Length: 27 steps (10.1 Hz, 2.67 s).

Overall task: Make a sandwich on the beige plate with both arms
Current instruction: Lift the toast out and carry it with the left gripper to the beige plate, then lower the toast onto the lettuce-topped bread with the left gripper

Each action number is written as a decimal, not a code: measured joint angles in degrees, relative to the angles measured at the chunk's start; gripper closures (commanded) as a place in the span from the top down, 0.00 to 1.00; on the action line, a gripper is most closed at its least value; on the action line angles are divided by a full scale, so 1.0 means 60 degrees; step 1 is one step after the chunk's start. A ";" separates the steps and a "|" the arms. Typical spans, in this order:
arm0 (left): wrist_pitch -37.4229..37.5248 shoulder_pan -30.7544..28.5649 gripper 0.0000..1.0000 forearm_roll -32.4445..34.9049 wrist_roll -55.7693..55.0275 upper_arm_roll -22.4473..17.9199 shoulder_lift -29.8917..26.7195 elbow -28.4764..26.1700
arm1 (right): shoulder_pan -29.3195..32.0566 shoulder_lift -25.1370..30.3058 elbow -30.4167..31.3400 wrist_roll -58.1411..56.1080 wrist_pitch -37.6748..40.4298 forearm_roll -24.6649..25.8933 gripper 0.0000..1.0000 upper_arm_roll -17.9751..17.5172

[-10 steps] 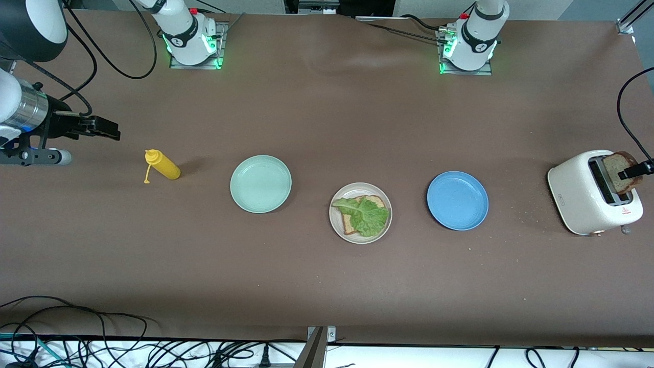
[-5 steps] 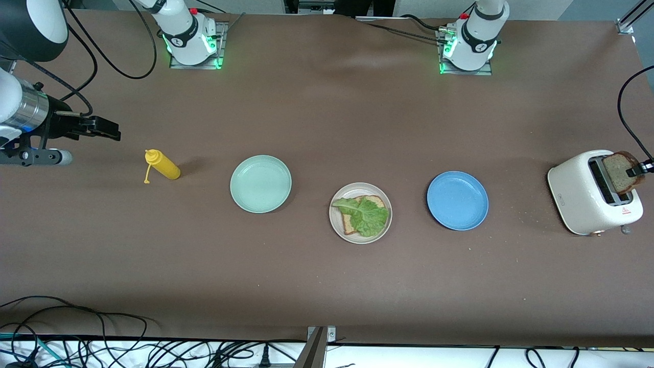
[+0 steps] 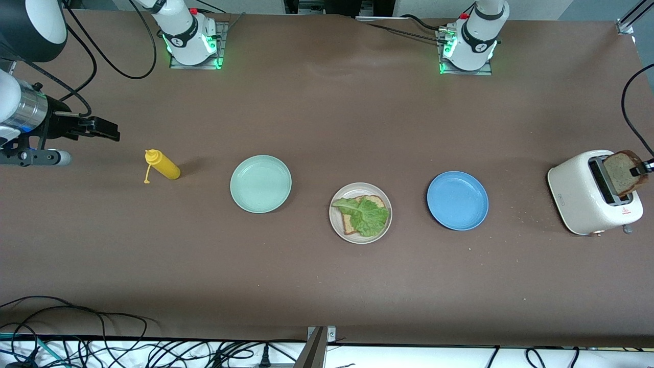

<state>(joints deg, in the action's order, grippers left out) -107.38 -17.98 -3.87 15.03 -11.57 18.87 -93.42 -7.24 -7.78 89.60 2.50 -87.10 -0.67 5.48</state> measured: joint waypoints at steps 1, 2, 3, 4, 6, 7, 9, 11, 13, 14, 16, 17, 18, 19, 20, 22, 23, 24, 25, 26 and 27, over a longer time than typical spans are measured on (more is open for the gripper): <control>0.0508 0.0041 0.00 0.0000 0.0000 0.0012 0.0027 0.0472 | 0.0001 -0.0001 0.0000 0.0000 0.0000 0.0000 1.00 0.0000; 0.0871 0.0088 0.00 0.0000 0.0000 0.0031 0.0081 0.0851 | 0.0002 -0.0002 0.0000 0.0000 0.0000 0.0000 1.00 0.0000; 0.1122 0.0163 0.00 0.0000 0.0000 0.0066 0.0143 0.1123 | 0.0003 -0.0002 0.0000 0.0000 0.0000 0.0000 1.00 0.0000; 0.1410 0.0320 0.00 0.0000 -0.0011 0.0081 0.0230 0.1401 | 0.0007 -0.0002 0.0000 0.0001 0.0000 0.0000 1.00 0.0000; 0.2207 0.0802 0.00 -0.0029 -0.0291 0.0121 0.0509 0.2108 | 0.0019 -0.0003 0.0001 0.0001 0.0000 0.0000 1.00 0.0000; 0.2503 0.1014 0.00 -0.0295 -0.0365 0.0201 0.0619 0.2432 | 0.0023 -0.0004 0.0001 0.0001 0.0000 0.0000 1.00 0.0000; 0.3021 0.1607 0.00 -0.2054 -0.0495 0.0275 0.0725 0.2644 | 0.0026 -0.0004 0.0001 0.0001 0.0000 0.0000 1.00 -0.0002; 0.3254 0.2059 0.00 -0.4135 -0.0611 0.0443 0.1203 0.2601 | 0.0028 -0.0006 0.0002 0.0001 0.0000 0.0000 1.00 -0.0003; 0.3284 0.2076 0.00 -0.6147 -0.0567 0.1102 0.2221 0.2599 | 0.0028 -0.0009 0.0004 0.0001 0.0000 0.0000 1.00 -0.0004; 0.3143 0.2091 0.00 -0.7015 -0.0544 0.1591 0.2718 0.2627 | 0.0028 -0.0011 0.0005 0.0001 -0.0001 0.0000 1.00 -0.0004; 0.2329 0.2251 0.00 -0.8195 -0.0173 0.2460 0.3331 0.2711 | 0.0029 -0.0011 0.0006 0.0001 -0.0002 0.0000 1.00 -0.0005; 0.2042 0.2465 0.00 -0.8661 0.0120 0.2576 0.3472 0.2740 | 0.0029 -0.0012 0.0007 0.0001 -0.0003 0.0000 1.00 -0.0007; 0.1717 0.2738 0.00 -0.9057 0.0344 0.2595 0.3569 0.2747 | 0.0030 -0.0011 0.0007 0.0001 -0.0003 0.0000 1.00 -0.0008; 0.1238 0.3035 0.00 -0.9366 0.0416 0.2609 0.3649 0.2747 | 0.0030 -0.0012 0.0007 0.0001 -0.0003 0.0000 1.00 -0.0010; 0.0651 0.3390 0.00 -0.9657 0.0426 0.2619 0.3752 0.2744 | 0.0031 -0.0011 0.0008 0.0001 -0.0004 0.0000 1.00 -0.0010; -0.0476 0.4119 0.00 -1.0155 0.0426 0.2629 0.4103 0.2740 | 0.0032 -0.0012 0.0008 0.0002 -0.0005 0.0000 1.00 -0.0011; -0.0758 0.4364 0.00 -1.0395 0.0355 0.2630 0.4264 0.2722 | 0.0032 -0.0011 0.0008 0.0001 -0.0005 0.0000 1.00 -0.0012; -0.0815 0.4438 0.00 -1.0555 0.0243 0.2628 0.4362 0.2644 | 0.0032 -0.0011 0.0008 0.0002 -0.0005 0.0000 1.00 -0.0013; -0.0869 0.4443 0.00 -1.0628 0.0171 0.2627 0.4400 0.2463 | 0.0033 -0.0012 0.0008 0.0002 -0.0005 0.0000 1.00 -0.0013; -0.0959 0.4451 0.00 -1.0677 0.0150 0.2628 0.4416 0.2288 | 0.0033 -0.0012 0.0008 0.0002 -0.0006 0.0000 1.00 -0.0013; -0.1010 0.4489 0.00 -1.0797 0.0123 0.2628 0.4422 0.2136 | 0.0033 -0.0012 0.0008 0.0002 -0.0008 0.0000 1.00 -0.0013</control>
<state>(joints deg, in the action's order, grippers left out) -113.44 8.95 -68.65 15.77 4.20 45.41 -80.60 -7.04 -7.85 89.64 2.51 -87.15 -0.67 5.40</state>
